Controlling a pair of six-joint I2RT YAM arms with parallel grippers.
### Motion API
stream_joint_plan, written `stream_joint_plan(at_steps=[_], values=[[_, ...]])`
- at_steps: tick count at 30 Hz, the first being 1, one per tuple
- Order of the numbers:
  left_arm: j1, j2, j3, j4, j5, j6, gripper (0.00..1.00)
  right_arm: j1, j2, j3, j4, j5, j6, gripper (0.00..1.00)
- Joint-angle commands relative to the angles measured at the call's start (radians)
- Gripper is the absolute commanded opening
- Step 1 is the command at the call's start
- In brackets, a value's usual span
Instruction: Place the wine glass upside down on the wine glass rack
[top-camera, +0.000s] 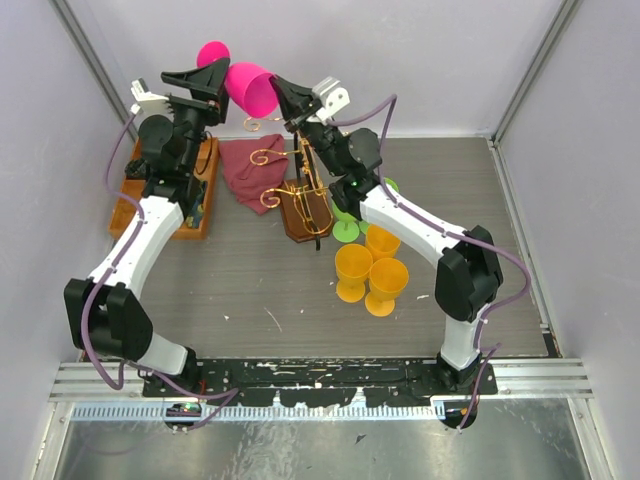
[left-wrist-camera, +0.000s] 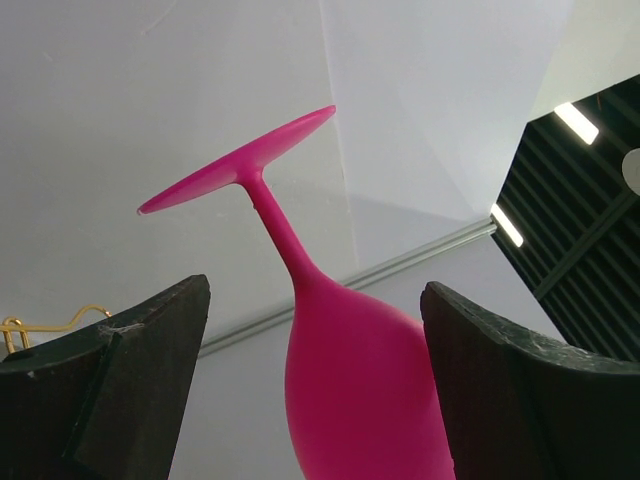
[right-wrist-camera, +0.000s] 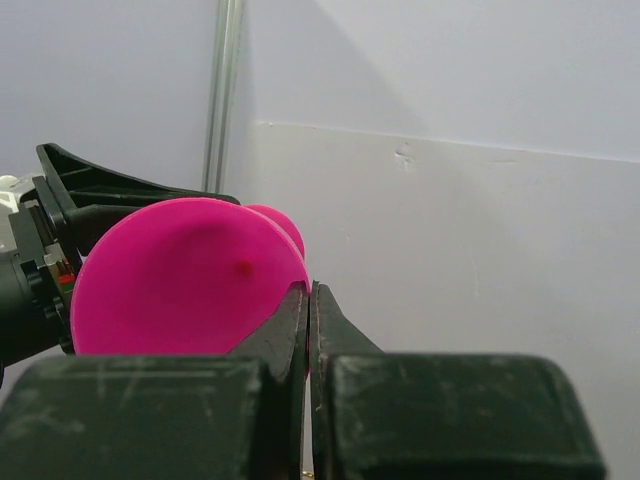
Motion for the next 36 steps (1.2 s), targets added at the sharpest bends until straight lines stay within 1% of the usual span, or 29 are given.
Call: stream_joint_plan(at_steps=[1,12,15,17,19,22,24,26,29,30,32,35,36], values=[[-0.006,0.014,0.024,0.079,-0.016,-0.044,0.9,0.006,-0.015,-0.011,0.099,-0.024,0.018,0.0],[-0.006,0.037,0.068,0.096,0.017,-0.047,0.25,0.007,-0.008,-0.027,0.122,-0.034,0.009,0.0],[-0.006,0.041,0.083,0.098,0.03,-0.035,0.1,0.006,-0.004,-0.025,0.122,-0.026,0.002,0.01],[-0.006,0.043,0.097,0.105,0.044,-0.005,0.03,0.006,-0.007,-0.029,0.118,-0.014,-0.006,0.04],[-0.006,0.043,0.113,0.106,0.056,0.053,0.0,0.005,-0.015,-0.037,0.116,0.003,-0.019,0.11],[-0.006,0.04,0.142,0.094,0.077,0.132,0.0,0.006,-0.032,-0.061,0.113,0.034,-0.045,0.2],[-0.006,0.042,0.159,0.096,0.088,0.17,0.0,0.006,-0.045,-0.075,0.11,0.052,-0.061,0.24],[-0.006,0.046,0.177,0.099,0.096,0.214,0.0,0.005,-0.063,-0.087,0.1,0.071,-0.081,0.32],[-0.003,0.047,0.206,0.076,0.108,0.284,0.0,0.004,-0.089,-0.106,0.077,0.103,-0.108,0.38],[-0.004,0.047,0.215,0.068,0.112,0.305,0.0,0.004,-0.095,-0.113,0.07,0.114,-0.12,0.41],[0.0,0.047,0.224,0.071,0.121,0.336,0.0,0.004,-0.11,-0.129,0.057,0.135,-0.142,0.54],[0.014,0.041,0.225,0.079,0.136,0.399,0.0,0.003,-0.135,-0.148,0.002,0.196,-0.191,0.82],[0.021,0.035,0.225,0.068,0.14,0.437,0.0,0.003,-0.146,-0.154,-0.028,0.226,-0.206,0.9]])
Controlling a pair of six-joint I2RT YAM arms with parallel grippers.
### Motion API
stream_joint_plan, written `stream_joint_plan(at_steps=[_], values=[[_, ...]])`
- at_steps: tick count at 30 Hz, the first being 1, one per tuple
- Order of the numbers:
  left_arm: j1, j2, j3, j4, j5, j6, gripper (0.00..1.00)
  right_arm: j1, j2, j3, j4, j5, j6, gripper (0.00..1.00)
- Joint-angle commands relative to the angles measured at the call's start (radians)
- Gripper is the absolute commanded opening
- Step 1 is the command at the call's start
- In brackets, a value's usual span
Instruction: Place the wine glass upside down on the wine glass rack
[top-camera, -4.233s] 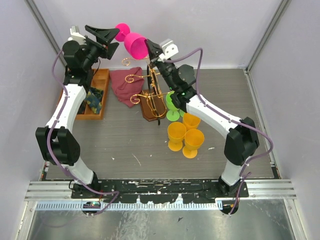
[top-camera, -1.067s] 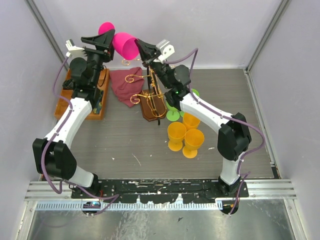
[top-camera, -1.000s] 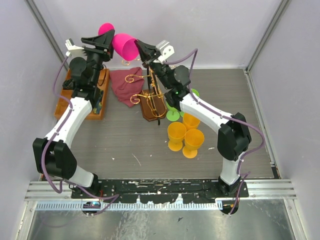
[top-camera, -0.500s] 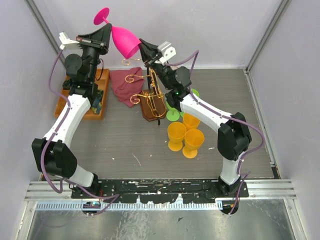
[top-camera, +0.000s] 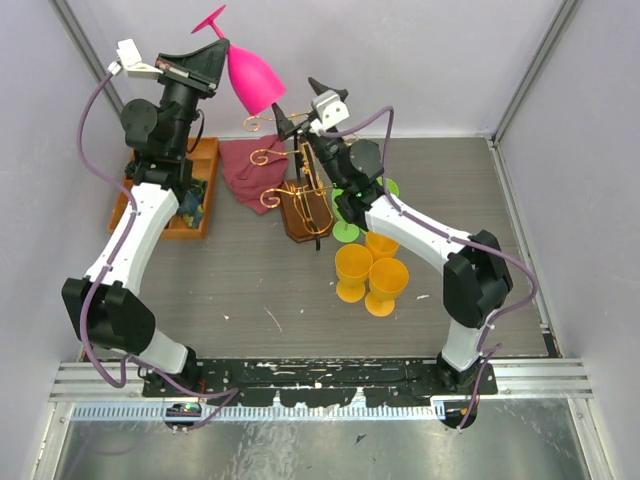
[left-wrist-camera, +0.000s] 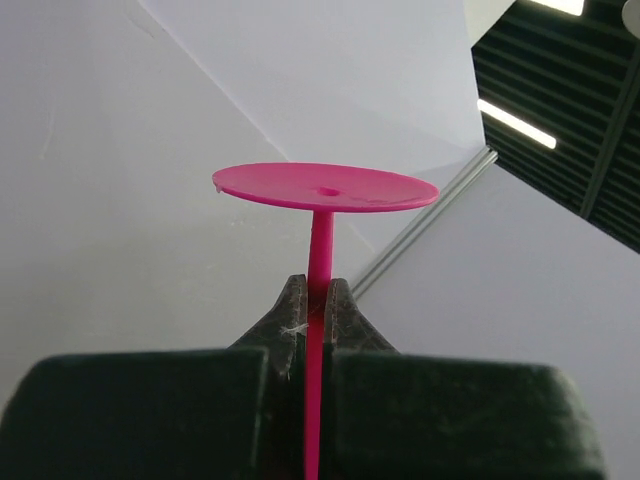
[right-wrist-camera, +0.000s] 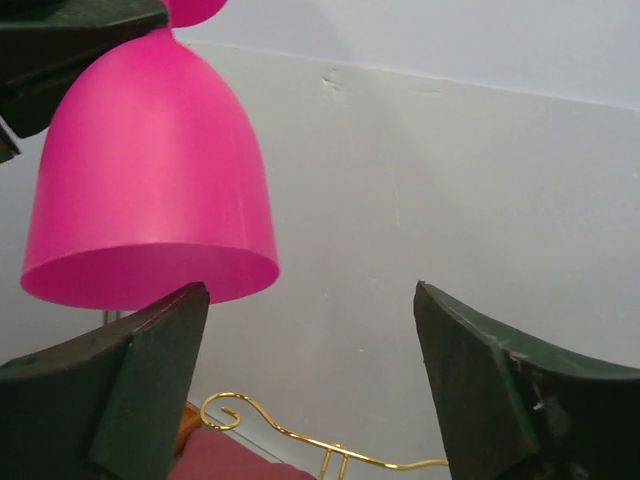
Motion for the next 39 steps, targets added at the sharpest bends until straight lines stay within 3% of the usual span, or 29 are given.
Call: stream_joint_plan(at_steps=[1,5,12,16,21,26,39], values=[[0.027,-0.02,0.034,-0.012,0.032,0.171,0.0,0.001,-0.109,-0.012,-0.072,0.142,-0.093,0.96],[0.056,-0.055,0.043,-0.123,0.042,0.318,0.01,-0.023,-0.152,0.054,-0.322,0.327,-0.125,1.0],[0.059,-0.098,0.034,-0.339,-0.004,0.608,0.01,-0.134,-0.094,0.468,-1.03,0.531,-0.179,1.0],[0.059,-0.106,0.013,-0.416,-0.026,0.734,0.0,-0.18,-0.09,0.596,-1.277,0.566,-0.18,1.0],[0.059,-0.123,-0.122,-0.382,-0.088,0.885,0.0,-0.237,-0.171,0.514,-1.319,0.557,-0.129,1.0],[0.059,-0.108,-0.281,-0.226,-0.036,0.921,0.0,-0.352,-0.263,0.38,-1.27,0.4,0.024,1.0],[0.026,0.044,-0.656,0.488,0.041,0.925,0.0,-0.368,-0.313,0.212,-1.122,0.356,-0.062,1.0]])
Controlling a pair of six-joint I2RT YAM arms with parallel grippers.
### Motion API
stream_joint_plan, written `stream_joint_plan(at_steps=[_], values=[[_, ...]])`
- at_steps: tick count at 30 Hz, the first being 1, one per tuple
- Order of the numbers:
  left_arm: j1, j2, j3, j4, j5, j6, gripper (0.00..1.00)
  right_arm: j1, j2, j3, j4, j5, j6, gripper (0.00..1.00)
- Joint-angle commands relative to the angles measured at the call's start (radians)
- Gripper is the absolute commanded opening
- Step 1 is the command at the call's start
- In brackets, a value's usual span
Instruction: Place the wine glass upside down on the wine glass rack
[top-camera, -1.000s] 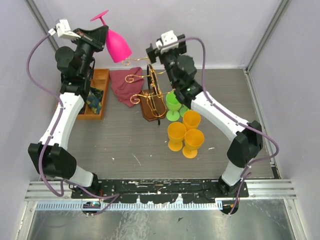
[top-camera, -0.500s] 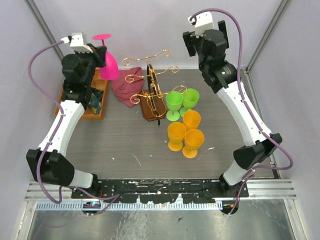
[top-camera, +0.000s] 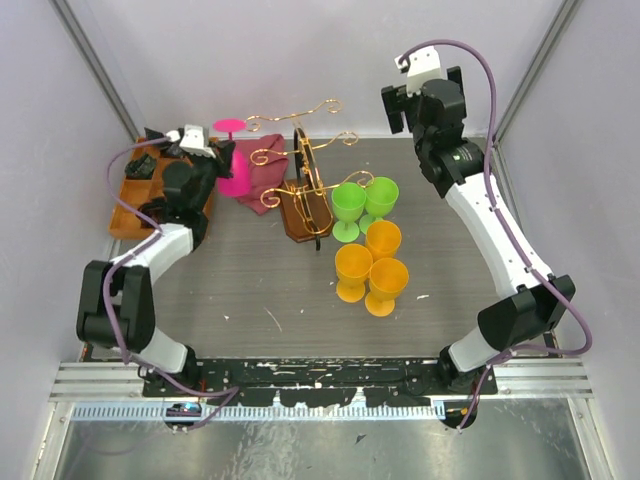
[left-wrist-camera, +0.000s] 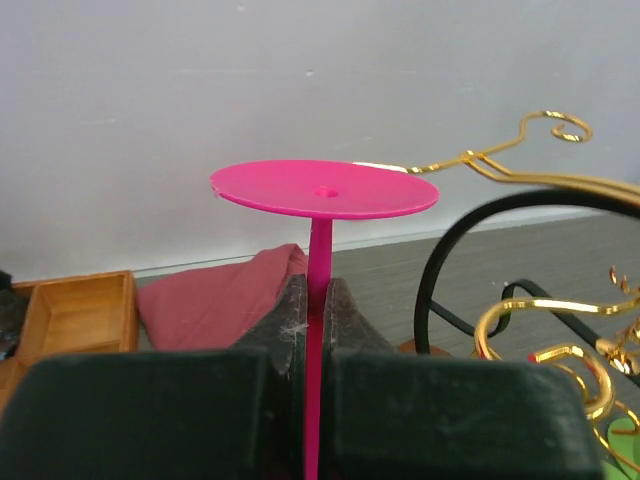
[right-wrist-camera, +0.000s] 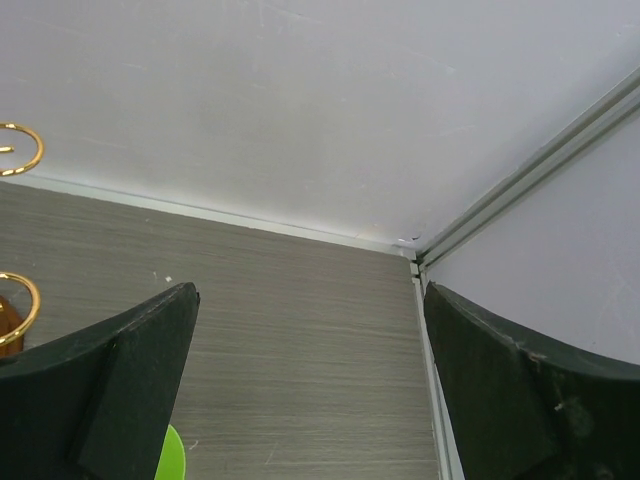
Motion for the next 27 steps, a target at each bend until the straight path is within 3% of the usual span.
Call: stream_joint_plan(at_steps=[1,6,27], values=[[-0.026,0.077,-0.095,0.419,0.044,0.005,0.0,0.0,-0.068,-0.031,0.105,-0.025,-0.024,1.0],[-0.047,0.202,-0.122,0.696,0.062,-0.05,0.0,-0.001,-0.091,-0.08,0.148,-0.058,-0.048,1.0],[-0.108,0.472,0.13,0.698,0.056,-0.038,0.0,-0.007,-0.104,-0.129,0.178,-0.03,-0.105,1.0]])
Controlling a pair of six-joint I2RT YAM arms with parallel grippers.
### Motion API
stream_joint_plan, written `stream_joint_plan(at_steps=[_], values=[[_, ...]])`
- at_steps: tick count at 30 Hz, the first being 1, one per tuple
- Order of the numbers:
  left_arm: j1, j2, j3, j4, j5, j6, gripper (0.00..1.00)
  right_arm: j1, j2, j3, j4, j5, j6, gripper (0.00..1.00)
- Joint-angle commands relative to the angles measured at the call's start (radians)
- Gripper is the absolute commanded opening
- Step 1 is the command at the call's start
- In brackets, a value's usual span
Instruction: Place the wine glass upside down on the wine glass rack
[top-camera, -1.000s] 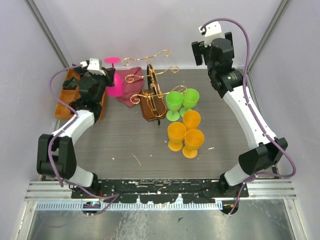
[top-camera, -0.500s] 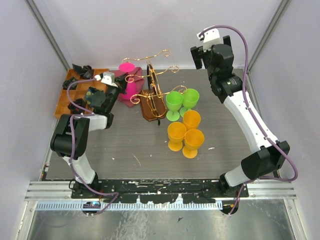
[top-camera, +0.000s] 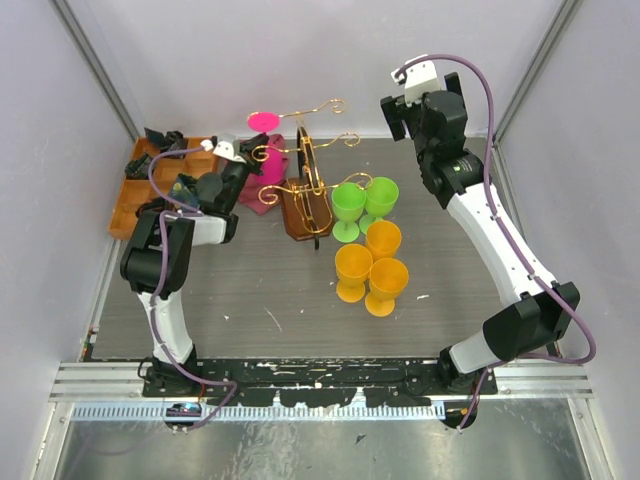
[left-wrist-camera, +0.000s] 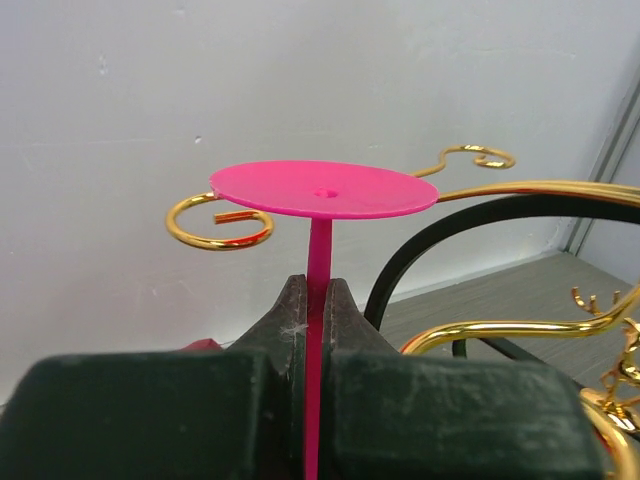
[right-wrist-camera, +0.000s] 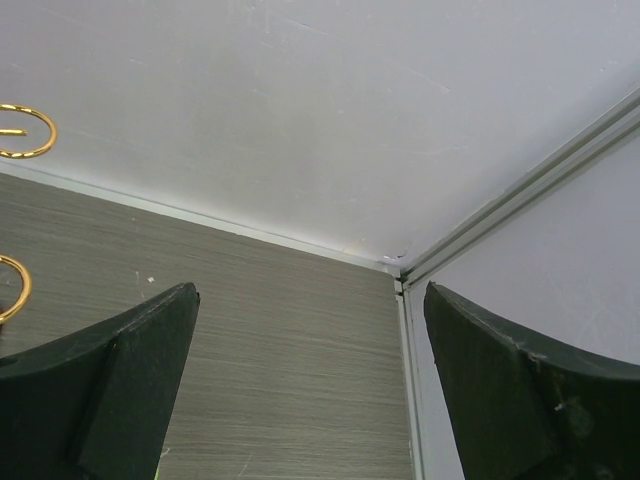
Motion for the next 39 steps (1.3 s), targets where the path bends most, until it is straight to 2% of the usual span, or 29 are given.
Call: stream_joint_plan(at_steps=[1,11,17,25,33,39], values=[[-0.006,0.057,0.065,0.06,-0.016,-0.003,0.0,-0.003,-0.041,0.01,0.063,0.014,-0.01,1.0],[-0.006,0.136,0.152,0.06,-0.054,-0.021,0.0,-0.003,-0.024,0.016,0.062,0.024,-0.014,1.0],[0.005,0.129,0.155,0.06,-0.033,-0.046,0.0,-0.004,-0.016,0.013,0.063,0.023,-0.016,1.0],[0.067,0.099,0.14,0.06,0.108,-0.155,0.0,-0.003,-0.009,0.013,0.065,0.005,-0.008,1.0],[0.119,0.151,0.237,0.06,0.295,-0.24,0.0,-0.003,-0.013,0.002,0.075,-0.002,-0.003,1.0],[0.12,0.189,0.292,0.06,0.34,-0.272,0.0,-0.003,-0.024,-0.012,0.09,0.006,0.001,1.0]])
